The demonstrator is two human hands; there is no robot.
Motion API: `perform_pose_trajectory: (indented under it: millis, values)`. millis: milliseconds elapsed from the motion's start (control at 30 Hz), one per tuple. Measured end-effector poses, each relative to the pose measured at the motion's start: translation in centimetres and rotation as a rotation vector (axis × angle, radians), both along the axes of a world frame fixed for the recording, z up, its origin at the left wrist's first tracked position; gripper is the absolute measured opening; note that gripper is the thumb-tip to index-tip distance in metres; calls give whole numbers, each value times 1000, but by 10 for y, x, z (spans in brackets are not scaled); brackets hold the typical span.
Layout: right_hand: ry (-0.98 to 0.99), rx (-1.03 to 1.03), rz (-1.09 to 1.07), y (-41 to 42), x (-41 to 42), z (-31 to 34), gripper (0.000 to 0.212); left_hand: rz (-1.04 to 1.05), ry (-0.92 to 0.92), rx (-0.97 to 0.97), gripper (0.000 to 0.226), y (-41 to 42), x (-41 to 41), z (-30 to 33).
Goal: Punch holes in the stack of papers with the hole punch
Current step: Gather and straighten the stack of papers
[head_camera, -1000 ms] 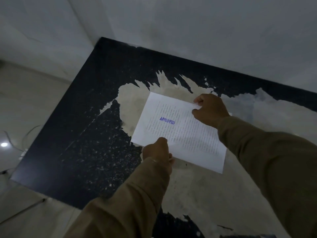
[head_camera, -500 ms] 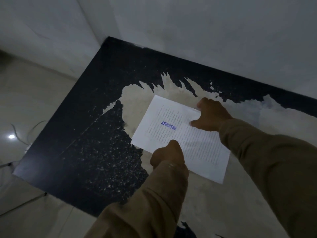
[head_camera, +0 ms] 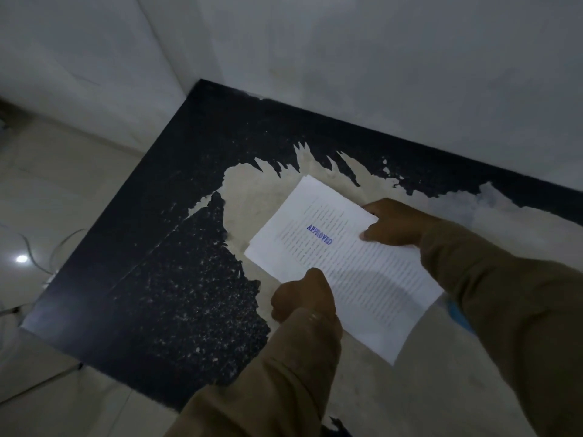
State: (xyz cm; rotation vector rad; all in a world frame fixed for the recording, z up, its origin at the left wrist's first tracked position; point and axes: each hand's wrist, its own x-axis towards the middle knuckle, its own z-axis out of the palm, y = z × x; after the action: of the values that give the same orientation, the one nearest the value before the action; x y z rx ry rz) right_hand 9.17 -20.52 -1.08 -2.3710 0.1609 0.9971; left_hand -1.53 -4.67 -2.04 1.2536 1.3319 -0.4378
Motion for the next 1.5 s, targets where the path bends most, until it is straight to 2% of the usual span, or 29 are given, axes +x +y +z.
perform_pose_trajectory:
  millis: [167,267,333,400,533,667,867,1000,1133,1267,1333,1500]
  values:
    - [-6,200,-193,-21,-20,-2,37,-133,-52,186,57,7,12,2]
    - [16,389,-346,-30,-36,-5,36,-214,-154,208,61,16,28,-1]
    - [20,521,-475,-34,-48,-7,35,-370,-204,236,52,24,40,-6]
    - [27,648,-586,-35,-61,-9,36,-511,-261,291,29,32,51,-8]
    - [33,833,-662,-35,-87,-15,42,-535,-383,234,22,41,64,-14]
    - [33,812,-659,-34,-102,-24,43,-516,-508,163,26,36,60,-14]
    - [-172,708,-772,-24,-118,-30,44,-798,-685,246,16,34,65,-20]
    - [-214,677,-832,-17,-125,-33,46,-843,-680,219,19,32,70,-22]
    - [-228,643,-860,-13,-125,-32,49,-868,-652,187,33,32,72,-23]
    - [-247,651,-878,-10,-124,-24,41,-863,-675,193,26,31,74,-18]
    - [-346,641,-906,-6,-121,-16,38,-820,-749,191,20,30,75,-7]
    - [-744,558,-888,6,-102,22,34,-670,-1065,239,29,26,84,39]
